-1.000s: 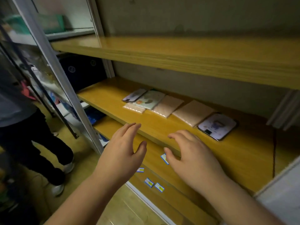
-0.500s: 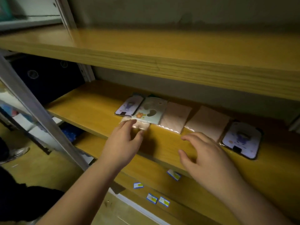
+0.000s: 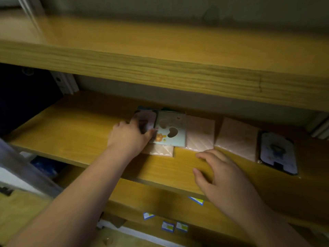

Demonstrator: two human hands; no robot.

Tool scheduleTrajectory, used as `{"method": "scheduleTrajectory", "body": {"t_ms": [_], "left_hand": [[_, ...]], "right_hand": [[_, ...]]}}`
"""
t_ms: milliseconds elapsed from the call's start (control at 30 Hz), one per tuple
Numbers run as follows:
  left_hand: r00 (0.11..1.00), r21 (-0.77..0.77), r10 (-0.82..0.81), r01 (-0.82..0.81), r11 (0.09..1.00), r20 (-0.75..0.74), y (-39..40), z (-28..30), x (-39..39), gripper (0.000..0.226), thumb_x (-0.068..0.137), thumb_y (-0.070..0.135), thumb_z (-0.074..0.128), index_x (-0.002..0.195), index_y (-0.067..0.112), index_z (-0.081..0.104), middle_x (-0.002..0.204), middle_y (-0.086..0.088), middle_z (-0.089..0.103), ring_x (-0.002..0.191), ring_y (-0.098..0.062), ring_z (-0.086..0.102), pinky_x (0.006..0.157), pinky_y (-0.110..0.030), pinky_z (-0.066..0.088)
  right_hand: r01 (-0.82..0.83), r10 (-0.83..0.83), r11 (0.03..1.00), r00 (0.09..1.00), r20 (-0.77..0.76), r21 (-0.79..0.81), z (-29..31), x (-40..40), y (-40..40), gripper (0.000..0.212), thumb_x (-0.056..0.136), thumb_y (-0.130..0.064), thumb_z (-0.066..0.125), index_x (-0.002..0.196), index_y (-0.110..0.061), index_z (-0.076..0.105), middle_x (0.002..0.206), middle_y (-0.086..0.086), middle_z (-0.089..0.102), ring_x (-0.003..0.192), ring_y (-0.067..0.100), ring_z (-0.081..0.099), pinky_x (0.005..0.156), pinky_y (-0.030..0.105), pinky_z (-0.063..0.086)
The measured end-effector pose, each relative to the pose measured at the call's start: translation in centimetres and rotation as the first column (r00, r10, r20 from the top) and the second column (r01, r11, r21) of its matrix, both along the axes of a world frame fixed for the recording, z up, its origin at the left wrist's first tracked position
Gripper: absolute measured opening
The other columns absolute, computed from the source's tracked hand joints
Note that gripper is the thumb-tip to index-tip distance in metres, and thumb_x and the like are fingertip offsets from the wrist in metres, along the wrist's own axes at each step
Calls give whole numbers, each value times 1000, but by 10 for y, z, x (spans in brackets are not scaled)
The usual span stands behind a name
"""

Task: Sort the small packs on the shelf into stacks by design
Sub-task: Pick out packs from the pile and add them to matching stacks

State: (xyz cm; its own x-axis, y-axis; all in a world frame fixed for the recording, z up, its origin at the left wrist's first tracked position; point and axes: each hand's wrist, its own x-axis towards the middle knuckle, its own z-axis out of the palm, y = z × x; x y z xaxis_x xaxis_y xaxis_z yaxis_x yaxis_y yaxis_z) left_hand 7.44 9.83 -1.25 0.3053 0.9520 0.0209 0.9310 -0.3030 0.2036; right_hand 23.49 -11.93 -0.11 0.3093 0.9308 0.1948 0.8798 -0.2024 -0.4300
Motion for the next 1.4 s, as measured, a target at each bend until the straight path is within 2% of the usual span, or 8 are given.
{"method": "scheduleTrajectory", "body": {"t_ms": [200, 333, 600, 733, 900, 1133, 1300, 1400], "left_hand": [[946, -100, 19, 14, 995, 323, 15, 17, -16, 83, 72, 58, 79, 138, 16, 50, 128, -14, 60, 117, -33, 54, 92, -40, 49], [710, -351, 247, -1, 937, 659, 19, 18, -39, 73, 80, 29, 83, 141, 15, 46, 118, -6, 65, 105, -26, 64, 88, -43, 55], [301, -567, 500, 201, 799, 812, -12, 23, -63, 23, 93, 15, 66, 114, 19, 59, 112, -11, 69, 101, -28, 69, 91, -47, 55], [294, -500, 437, 190, 845, 850, -23, 22, -63, 21, 91, 19, 68, 112, 23, 62, 105, -8, 73, 93, -24, 73, 78, -43, 59], [257, -485, 432, 201, 851, 864, -34, 21, -62, 20, 91, 18, 68, 110, 20, 63, 104, -9, 75, 91, -24, 75, 74, -42, 59], [227, -474, 425, 247, 845, 876, -43, 25, -60, 21, 90, 17, 68, 111, 17, 63, 102, -10, 77, 94, -28, 75, 82, -49, 59], [194, -491, 454, 255, 833, 870, -48, 26, -63, 28, 89, 18, 69, 116, 14, 61, 104, -13, 77, 94, -28, 76, 82, -49, 59], [182, -502, 469, 271, 821, 865, -52, 23, -65, 29, 89, 18, 69, 116, 14, 61, 104, -13, 76, 94, -29, 75, 81, -47, 59]], "right_hand": [[32, -32, 999, 999, 3, 14, 2, -6, 11, 38, 89, -42, 59, 125, -32, 59, 118, -20, 55, 110, 0, 49, 96, 20, 41], [82, -83, 996, 996, -19, -30, 2, -1, 20, 42, 89, -41, 60, 129, -29, 57, 123, -15, 57, 115, 5, 51, 98, 24, 42], [217, -217, 963, 976, 13, -161, 1, -6, 101, 71, 81, -71, 50, 128, -18, 54, 124, 9, 61, 116, 30, 54, 94, 37, 45], [272, -266, 903, 962, 64, -332, 2, -21, 140, 110, 77, -82, 46, 155, -10, 13, 157, 20, 26, 141, 40, 28, 111, 51, 32], [258, -259, 890, 965, 49, -375, 3, -18, 152, 128, 72, -70, 69, 155, -3, -3, 156, 24, 23, 140, 41, 27, 112, 46, 30], [225, -330, 874, 926, -184, -431, 7, -3, 150, 107, 54, -56, 89, 138, -6, 46, 131, 13, 58, 113, 30, 60, 78, 31, 49], [152, -313, 867, 907, -281, -474, 12, -10, 149, 68, 70, -45, 84, 122, -7, 62, 119, 12, 63, 107, 28, 62, 80, 30, 49], [217, -361, 863, 897, -255, -456, 3, -24, 154, 105, 61, -66, 70, 144, -10, 40, 143, 18, 44, 129, 36, 45, 104, 41, 40]]}}
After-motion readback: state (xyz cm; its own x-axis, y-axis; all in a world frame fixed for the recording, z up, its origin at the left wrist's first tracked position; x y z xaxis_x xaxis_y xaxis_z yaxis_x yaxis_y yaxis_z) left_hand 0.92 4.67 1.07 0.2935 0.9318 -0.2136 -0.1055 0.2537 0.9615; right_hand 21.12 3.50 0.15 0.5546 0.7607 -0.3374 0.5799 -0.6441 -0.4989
